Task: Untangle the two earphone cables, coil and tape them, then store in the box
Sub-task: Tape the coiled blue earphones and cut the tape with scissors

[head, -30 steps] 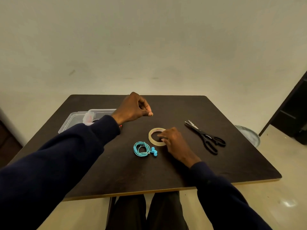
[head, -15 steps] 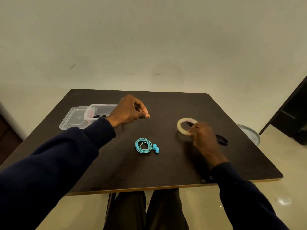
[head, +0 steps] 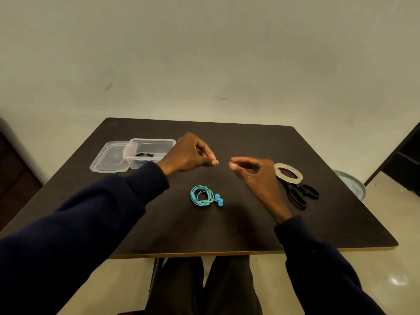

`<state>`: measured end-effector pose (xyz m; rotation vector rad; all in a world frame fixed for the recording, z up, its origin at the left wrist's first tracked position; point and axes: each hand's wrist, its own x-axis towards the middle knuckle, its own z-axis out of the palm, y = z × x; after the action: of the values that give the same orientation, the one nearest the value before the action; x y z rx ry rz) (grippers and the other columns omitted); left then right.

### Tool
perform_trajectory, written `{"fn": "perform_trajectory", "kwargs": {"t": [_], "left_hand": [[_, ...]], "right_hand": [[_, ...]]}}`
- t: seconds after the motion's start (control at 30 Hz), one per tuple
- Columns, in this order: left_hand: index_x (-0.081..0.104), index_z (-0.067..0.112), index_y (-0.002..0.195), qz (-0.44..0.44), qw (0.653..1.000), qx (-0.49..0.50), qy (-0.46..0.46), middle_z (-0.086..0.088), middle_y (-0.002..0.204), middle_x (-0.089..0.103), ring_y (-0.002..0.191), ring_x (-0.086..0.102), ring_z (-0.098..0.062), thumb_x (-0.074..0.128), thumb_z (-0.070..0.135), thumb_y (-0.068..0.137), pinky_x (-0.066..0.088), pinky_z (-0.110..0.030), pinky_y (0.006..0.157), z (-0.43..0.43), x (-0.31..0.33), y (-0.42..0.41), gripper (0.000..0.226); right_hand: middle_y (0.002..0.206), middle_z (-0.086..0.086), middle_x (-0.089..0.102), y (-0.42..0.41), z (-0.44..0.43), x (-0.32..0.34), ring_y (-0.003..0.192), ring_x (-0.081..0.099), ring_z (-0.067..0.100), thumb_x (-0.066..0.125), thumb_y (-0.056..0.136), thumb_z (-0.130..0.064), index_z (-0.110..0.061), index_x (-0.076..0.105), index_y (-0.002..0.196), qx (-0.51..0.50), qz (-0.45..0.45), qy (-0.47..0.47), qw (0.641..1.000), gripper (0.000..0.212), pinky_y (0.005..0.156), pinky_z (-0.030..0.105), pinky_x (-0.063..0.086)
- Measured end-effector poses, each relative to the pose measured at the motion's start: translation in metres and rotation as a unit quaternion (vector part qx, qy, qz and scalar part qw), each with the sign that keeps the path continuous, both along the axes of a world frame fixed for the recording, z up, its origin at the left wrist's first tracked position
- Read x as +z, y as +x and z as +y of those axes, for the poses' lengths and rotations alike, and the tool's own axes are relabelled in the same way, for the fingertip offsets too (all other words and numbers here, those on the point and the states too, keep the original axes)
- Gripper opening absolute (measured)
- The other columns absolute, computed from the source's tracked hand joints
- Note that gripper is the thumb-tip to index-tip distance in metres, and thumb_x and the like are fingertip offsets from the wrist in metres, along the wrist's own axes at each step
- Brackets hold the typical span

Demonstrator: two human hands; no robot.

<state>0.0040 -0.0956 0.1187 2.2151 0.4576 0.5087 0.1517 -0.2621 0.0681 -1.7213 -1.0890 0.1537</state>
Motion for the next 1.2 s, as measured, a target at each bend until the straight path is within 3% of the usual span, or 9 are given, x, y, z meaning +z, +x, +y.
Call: {"fn": "perform_trajectory", "kwargs": {"t": [0.13,0.5,0.67,0.77,0.87,1.03,1.2], "left_hand": [[0.078,0.007,0.084,-0.005,1.000,0.005,0.019,-0.004,0.079,0.077,0.073,0.075,-0.019,0.082,0.012,0.079,0.063,-0.040,0.078,0.000,0.001,-0.003,0.008],[0.078,0.008,0.087,-0.027,1.000,0.015,0.004,-0.003,0.080,0.077,0.075,0.075,-0.017,0.080,0.013,0.082,0.063,-0.038,0.078,-0.001,0.002,-0.012,0.007],[0.076,0.008,0.095,-0.073,0.992,0.090,-0.053,-0.006,0.094,0.076,0.082,0.074,-0.014,0.074,0.023,0.089,0.062,-0.033,0.078,-0.001,-0.017,-0.018,0.016],[0.072,0.009,0.102,0.036,0.990,0.130,-0.026,-0.006,0.101,0.073,0.088,0.069,-0.012,0.073,0.025,0.089,0.058,-0.031,0.086,-0.001,-0.053,-0.023,0.021],[0.064,0.008,0.118,0.162,0.978,0.129,-0.008,-0.006,0.114,0.067,0.101,0.063,-0.015,0.077,0.036,0.085,0.053,-0.028,0.085,-0.006,-0.073,-0.025,0.045],[0.065,0.008,0.118,0.231,0.966,0.108,0.051,-0.008,0.117,0.068,0.108,0.062,-0.019,0.080,0.038,0.081,0.051,-0.039,0.099,-0.016,-0.065,-0.016,0.051],[0.065,0.011,0.113,0.267,0.955,0.119,0.059,-0.007,0.112,0.069,0.103,0.064,-0.020,0.086,0.033,0.074,0.056,-0.039,0.091,-0.014,-0.065,-0.006,0.049]], "right_hand": [[0.093,-0.003,0.077,-0.025,0.022,0.014,0.088,0.074,0.008,0.081,0.079,-0.014,-0.012,0.076,0.100,0.092,0.119,0.033,0.988,0.022,0.077,0.020,0.058],[0.081,0.004,0.077,-0.028,0.032,0.012,0.076,0.074,0.010,0.082,0.078,-0.008,-0.009,0.077,0.094,0.083,0.101,0.017,0.991,0.017,0.069,0.015,0.056],[0.082,0.005,0.077,-0.024,0.028,0.010,0.074,0.073,0.009,0.082,0.078,-0.008,-0.003,0.077,0.093,0.079,0.120,0.021,0.989,0.017,0.067,0.015,0.054],[0.086,0.005,0.078,-0.023,0.027,0.012,0.079,0.075,0.013,0.082,0.078,-0.007,-0.003,0.076,0.095,0.084,0.135,0.026,0.987,0.019,0.070,0.017,0.057],[0.089,0.005,0.078,-0.024,0.027,0.013,0.083,0.075,0.015,0.081,0.078,-0.007,-0.007,0.076,0.099,0.090,0.145,0.031,0.985,0.021,0.075,0.020,0.059],[0.090,0.008,0.078,-0.027,0.028,0.014,0.085,0.075,0.019,0.081,0.077,-0.007,-0.006,0.073,0.107,0.094,0.171,0.037,0.980,0.031,0.077,0.025,0.060],[0.092,0.009,0.077,-0.029,0.028,0.016,0.087,0.075,0.022,0.081,0.077,-0.005,-0.008,0.071,0.111,0.100,0.197,0.041,0.974,0.036,0.078,0.033,0.062]]}}
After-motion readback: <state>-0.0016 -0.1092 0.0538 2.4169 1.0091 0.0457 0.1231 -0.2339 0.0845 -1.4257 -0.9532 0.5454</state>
